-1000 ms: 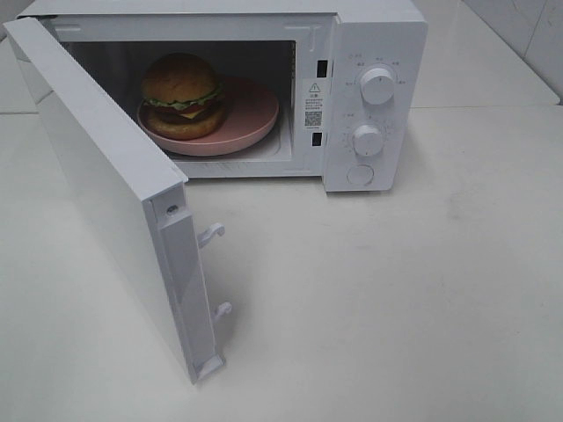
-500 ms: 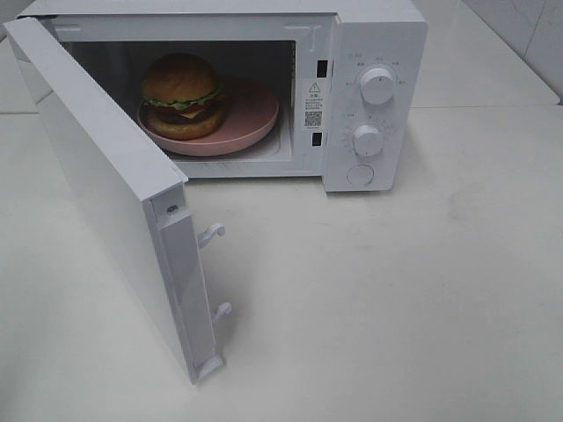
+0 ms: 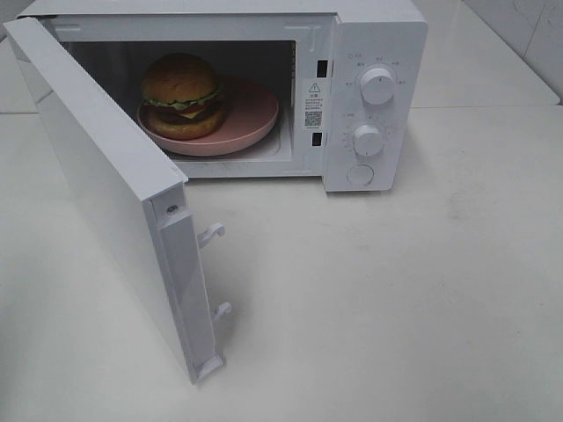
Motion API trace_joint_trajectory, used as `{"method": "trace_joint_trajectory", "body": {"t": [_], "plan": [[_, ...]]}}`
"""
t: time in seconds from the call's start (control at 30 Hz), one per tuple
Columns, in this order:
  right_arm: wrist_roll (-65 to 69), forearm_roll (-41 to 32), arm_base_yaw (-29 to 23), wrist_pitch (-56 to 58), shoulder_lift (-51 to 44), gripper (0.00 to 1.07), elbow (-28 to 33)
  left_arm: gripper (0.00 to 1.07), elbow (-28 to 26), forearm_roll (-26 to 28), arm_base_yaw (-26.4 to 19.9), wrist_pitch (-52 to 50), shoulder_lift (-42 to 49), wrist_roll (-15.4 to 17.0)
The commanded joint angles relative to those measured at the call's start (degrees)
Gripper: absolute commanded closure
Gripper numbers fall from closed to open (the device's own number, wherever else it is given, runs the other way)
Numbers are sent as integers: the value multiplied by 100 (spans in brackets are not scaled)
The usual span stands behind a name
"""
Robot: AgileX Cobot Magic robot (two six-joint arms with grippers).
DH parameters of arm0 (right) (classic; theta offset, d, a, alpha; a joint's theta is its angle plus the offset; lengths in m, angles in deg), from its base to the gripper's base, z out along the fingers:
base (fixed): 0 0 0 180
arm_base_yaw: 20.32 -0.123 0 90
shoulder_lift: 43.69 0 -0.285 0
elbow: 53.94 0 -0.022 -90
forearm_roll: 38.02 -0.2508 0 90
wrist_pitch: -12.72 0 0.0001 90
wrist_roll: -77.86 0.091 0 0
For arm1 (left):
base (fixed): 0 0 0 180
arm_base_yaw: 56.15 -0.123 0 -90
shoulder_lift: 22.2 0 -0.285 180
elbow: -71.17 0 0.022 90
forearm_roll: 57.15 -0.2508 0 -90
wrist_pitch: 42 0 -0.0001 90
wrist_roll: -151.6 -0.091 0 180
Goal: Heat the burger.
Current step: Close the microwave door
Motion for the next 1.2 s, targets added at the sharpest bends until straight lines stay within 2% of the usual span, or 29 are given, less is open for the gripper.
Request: {"method": "trace_joint_trajectory", "body": {"t": [0.03, 0.17, 0.23, 0.33, 0.47, 0.53, 0.6, 0.7, 0.77, 0.87, 0.93, 0.97, 1.03, 1.13, 1.17, 1.2], "plan": [[57, -17, 46, -11, -172, 32, 0, 107, 378, 74, 29, -1106, -212, -6], [57, -17, 46, -11, -172, 32, 0, 107, 653, 46, 29, -1885, -487, -6], [57, -17, 46, -11, -172, 32, 0, 107, 945, 34, 29, -2865, -1014, -6], [57, -17, 46, -11, -172, 32, 0, 107, 997, 34, 29, -3060, -1192, -6], [57, -17, 46, -11, -172, 32, 0, 107, 1020, -97, 29, -3650, -2131, -6], [57, -17, 46, -11, -172, 32, 0, 107, 1020, -206, 29, -3833, -2275, 17], [57, -17, 46, -11, -172, 32, 0, 107, 1020, -791, 29, -4635, -2934, 275], [57, -17, 46, -11, -172, 32, 0, 107, 1020, -968, 29, -4807, -3071, 384], [57, -17, 46, -11, -172, 32, 0, 107, 1020, -1994, 29, -5529, -3753, 1077], [57, -17, 46, -11, -172, 32, 0, 107, 1020, -2217, 29, -5638, -3879, 1215], [57, -17, 46, -11, -172, 32, 0, 107, 1020, -3111, 29, -6280, -4406, 1770], [57, -17, 46, -11, -172, 32, 0, 107, 1020, -3111, 29, -6280, -4406, 1770], [57, -17, 46, -11, -172, 32, 0, 107, 985, -3461, 34, -6709, -4784, 1988], [57, -17, 46, -11, -172, 32, 0, 107, 963, -3507, 57, -6790, -4882, 2011], [57, -17, 46, -11, -172, 32, 0, 107, 900, -3501, 195, -6824, -5088, 2005], [57, -17, 46, -11, -172, 32, 0, 107, 814, -3489, 470, -6841, -5317, 1868]]}}
